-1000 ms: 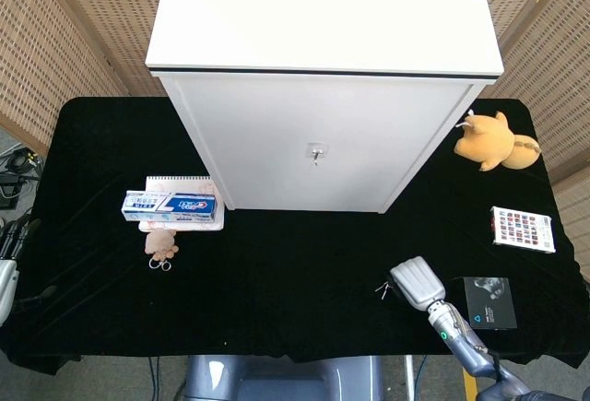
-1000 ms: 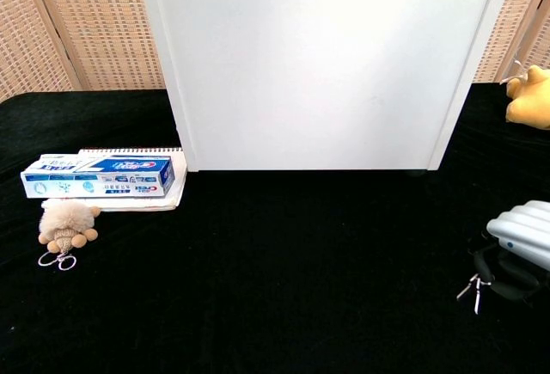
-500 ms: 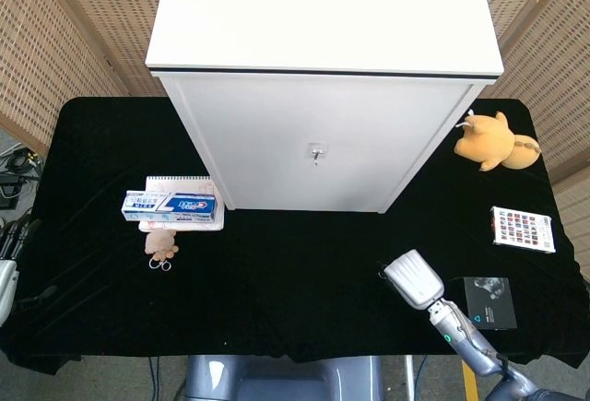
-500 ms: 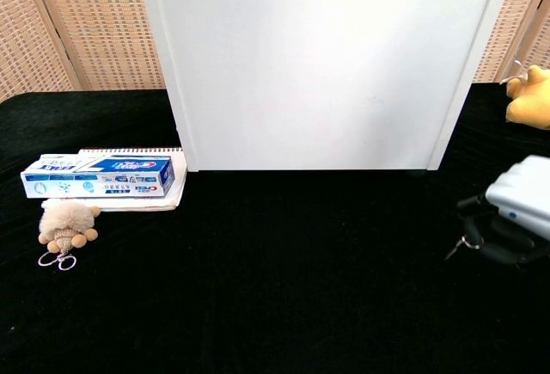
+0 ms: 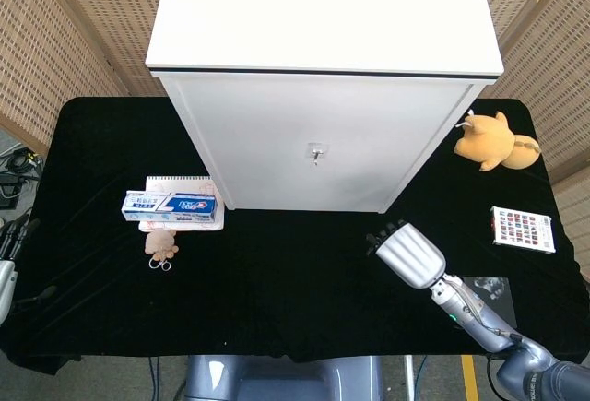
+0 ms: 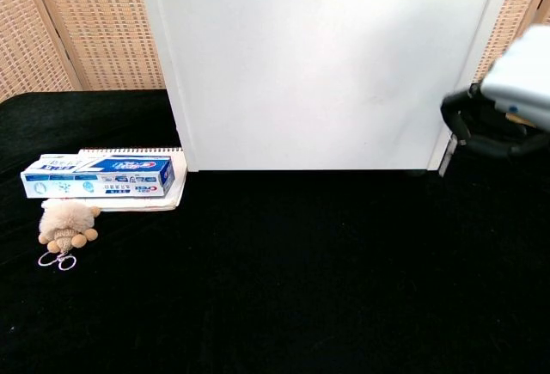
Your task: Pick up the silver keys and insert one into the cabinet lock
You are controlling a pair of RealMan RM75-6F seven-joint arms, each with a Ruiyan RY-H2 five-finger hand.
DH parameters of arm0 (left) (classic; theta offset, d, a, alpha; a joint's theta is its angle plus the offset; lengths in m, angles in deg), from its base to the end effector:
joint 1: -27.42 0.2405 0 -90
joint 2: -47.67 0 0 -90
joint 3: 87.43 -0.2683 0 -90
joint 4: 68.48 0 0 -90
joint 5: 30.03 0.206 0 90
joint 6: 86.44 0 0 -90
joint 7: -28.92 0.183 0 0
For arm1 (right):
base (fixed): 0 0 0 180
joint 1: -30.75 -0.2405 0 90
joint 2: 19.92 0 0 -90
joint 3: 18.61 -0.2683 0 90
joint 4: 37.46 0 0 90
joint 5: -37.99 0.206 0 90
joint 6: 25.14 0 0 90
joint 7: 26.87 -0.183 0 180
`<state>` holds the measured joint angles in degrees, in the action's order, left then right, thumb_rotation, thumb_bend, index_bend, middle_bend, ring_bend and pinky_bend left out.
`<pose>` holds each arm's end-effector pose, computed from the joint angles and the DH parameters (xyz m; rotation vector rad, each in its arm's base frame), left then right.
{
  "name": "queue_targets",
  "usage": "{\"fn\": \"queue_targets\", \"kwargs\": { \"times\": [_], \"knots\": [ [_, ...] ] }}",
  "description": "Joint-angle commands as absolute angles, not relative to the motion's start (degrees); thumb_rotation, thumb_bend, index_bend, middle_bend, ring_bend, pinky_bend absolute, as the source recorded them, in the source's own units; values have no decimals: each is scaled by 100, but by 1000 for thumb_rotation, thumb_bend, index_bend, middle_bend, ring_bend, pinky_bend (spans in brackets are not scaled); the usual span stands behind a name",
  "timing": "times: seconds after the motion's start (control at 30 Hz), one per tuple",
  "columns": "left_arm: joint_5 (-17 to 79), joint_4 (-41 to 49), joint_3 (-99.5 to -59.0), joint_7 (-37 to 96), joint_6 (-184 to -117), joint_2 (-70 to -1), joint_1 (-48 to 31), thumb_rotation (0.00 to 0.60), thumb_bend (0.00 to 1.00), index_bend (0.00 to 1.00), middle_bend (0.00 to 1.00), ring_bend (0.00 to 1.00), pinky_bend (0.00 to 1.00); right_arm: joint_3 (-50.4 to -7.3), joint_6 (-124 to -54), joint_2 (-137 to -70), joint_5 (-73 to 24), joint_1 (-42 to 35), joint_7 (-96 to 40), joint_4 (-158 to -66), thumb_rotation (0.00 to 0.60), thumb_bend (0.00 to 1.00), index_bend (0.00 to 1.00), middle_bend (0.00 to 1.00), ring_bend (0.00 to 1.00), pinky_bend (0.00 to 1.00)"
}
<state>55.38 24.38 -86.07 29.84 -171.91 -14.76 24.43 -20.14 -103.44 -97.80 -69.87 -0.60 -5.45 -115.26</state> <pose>-0.3310 0.2046 0.1744 -1.3787 -0.9124 -0.8382 -0.1738 -0.3133 0.0572 1.9956 -0.0143 1.0261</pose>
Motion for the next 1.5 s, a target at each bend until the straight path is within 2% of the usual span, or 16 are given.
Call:
{"fn": "queue_targets", "kwargs": {
  "times": [0.03,0.5,0.87,1.5],
  "knots": [
    [5530,2435,-8600,2964,-17192,-1468,2443,600,0,0,0,0,0,-2215,-10306,-9538,-7142,-267,-245,-11844,600,688,748,890,797,932],
    [5530,2430,-8598,2939,-17200,-1461,2447,600,0,0,0,0,0,-2986,-9736,-8832,-7012,-896,570,-12880,600,684,748,886,793,933],
    [5477,2440,-8570,2849,-17163,-1425,2433,600,0,0,0,0,0,-3444,-9441,-8654,-6608,-1204,827,-13261,600,673,749,885,790,932],
    [5393,2426,-8538,2753,-17088,-1391,2406,600,0,0,0,0,0,-3688,-8783,-8932,-6137,-1710,1681,-13479,600,656,750,883,783,932]
  ]
}}
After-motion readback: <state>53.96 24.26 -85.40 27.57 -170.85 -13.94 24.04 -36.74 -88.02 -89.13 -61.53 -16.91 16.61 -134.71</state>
